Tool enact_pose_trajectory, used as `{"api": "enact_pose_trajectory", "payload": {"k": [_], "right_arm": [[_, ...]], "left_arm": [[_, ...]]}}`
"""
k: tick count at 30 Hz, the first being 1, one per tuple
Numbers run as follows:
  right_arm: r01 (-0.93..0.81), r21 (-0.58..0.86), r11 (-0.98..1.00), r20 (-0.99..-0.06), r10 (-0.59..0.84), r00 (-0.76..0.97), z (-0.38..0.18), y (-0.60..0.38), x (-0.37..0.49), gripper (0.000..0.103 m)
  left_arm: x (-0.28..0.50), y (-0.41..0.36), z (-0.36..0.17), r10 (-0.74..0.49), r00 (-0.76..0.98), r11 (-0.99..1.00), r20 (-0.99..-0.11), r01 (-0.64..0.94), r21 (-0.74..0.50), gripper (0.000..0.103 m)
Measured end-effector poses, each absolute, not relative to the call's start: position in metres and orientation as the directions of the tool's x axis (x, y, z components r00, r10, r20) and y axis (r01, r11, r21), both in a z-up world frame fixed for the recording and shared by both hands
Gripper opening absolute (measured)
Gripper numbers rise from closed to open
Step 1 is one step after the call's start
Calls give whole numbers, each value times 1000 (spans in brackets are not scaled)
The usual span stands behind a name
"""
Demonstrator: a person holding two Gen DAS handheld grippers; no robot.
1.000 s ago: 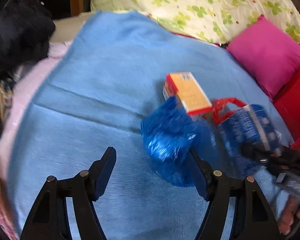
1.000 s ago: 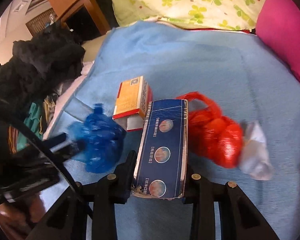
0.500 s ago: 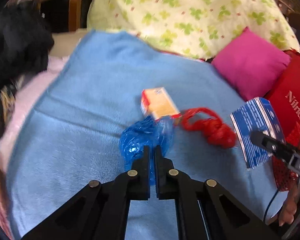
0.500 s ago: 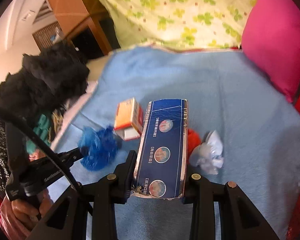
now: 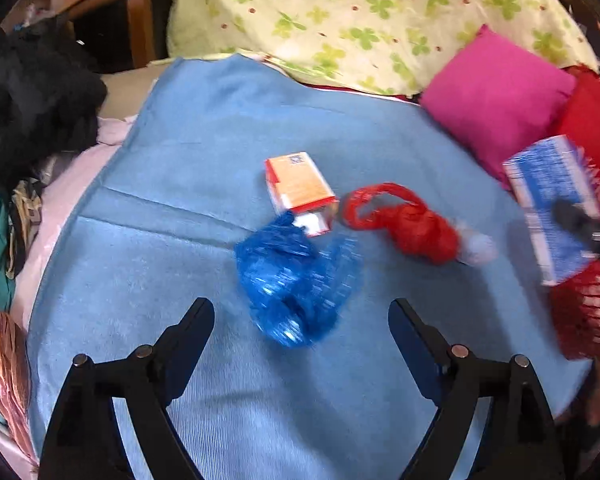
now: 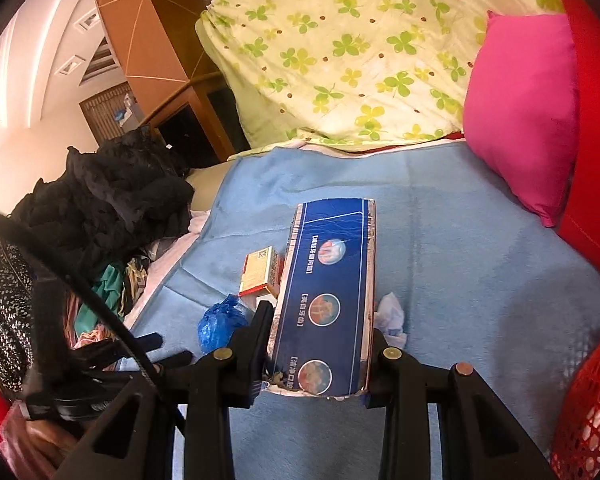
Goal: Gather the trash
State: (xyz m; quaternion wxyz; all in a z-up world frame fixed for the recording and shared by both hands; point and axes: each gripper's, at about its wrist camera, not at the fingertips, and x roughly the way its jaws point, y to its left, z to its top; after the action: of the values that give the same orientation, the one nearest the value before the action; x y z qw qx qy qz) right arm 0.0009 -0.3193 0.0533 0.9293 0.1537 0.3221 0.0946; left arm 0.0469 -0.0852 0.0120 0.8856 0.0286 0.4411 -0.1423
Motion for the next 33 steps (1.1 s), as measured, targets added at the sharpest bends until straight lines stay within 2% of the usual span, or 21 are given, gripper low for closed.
{"api": "enact_pose_trajectory", "payload": {"k": [4, 5, 7, 8, 10, 14, 19, 24, 27, 33], "right_arm": [[-75, 330, 941, -561, 259, 786, 54, -326, -6, 37], [-74, 326, 942, -561, 256, 787, 54, -328, -6, 37], [-70, 317, 946, -565, 248, 787, 52, -330, -6, 37], [-67, 310, 948, -568, 242, 787, 51, -331, -6, 37], [-66, 302, 951, -566, 235, 791, 52, -334, -8, 37], [-88, 300, 950, -518, 240, 821, 60, -339, -18, 37], [-122, 277, 953, -390, 227, 892, 86, -347, -48, 37], [-117, 256, 960, -260, 185, 948, 106, -366, -87, 37], [-96, 256, 962, -202, 151, 968, 115, -382, -107, 37], [-48, 300, 953, -158, 99, 983, 121, -420, -131, 37]], "left_arm": [[77, -101, -25, -145, 508, 970, -849, 240, -22, 88], [80, -101, -31, -145, 515, 972, -845, 232, -25, 85], [85, -102, -37, -153, 518, 973, -842, 226, -37, 44], [85, -101, -38, -152, 514, 975, -844, 219, -42, 44], [79, -102, -29, -148, 538, 977, -830, 211, -38, 34], [44, -120, 13, -136, 636, 963, -760, 266, 50, 34], [-2, -155, 85, -142, 768, 936, -624, 309, 167, 34], [-40, -184, 133, -155, 855, 910, -494, 318, 265, 34], [-53, -202, 150, -171, 870, 900, -462, 328, 286, 34], [-70, -240, 164, -200, 882, 868, -426, 362, 341, 34]]}}
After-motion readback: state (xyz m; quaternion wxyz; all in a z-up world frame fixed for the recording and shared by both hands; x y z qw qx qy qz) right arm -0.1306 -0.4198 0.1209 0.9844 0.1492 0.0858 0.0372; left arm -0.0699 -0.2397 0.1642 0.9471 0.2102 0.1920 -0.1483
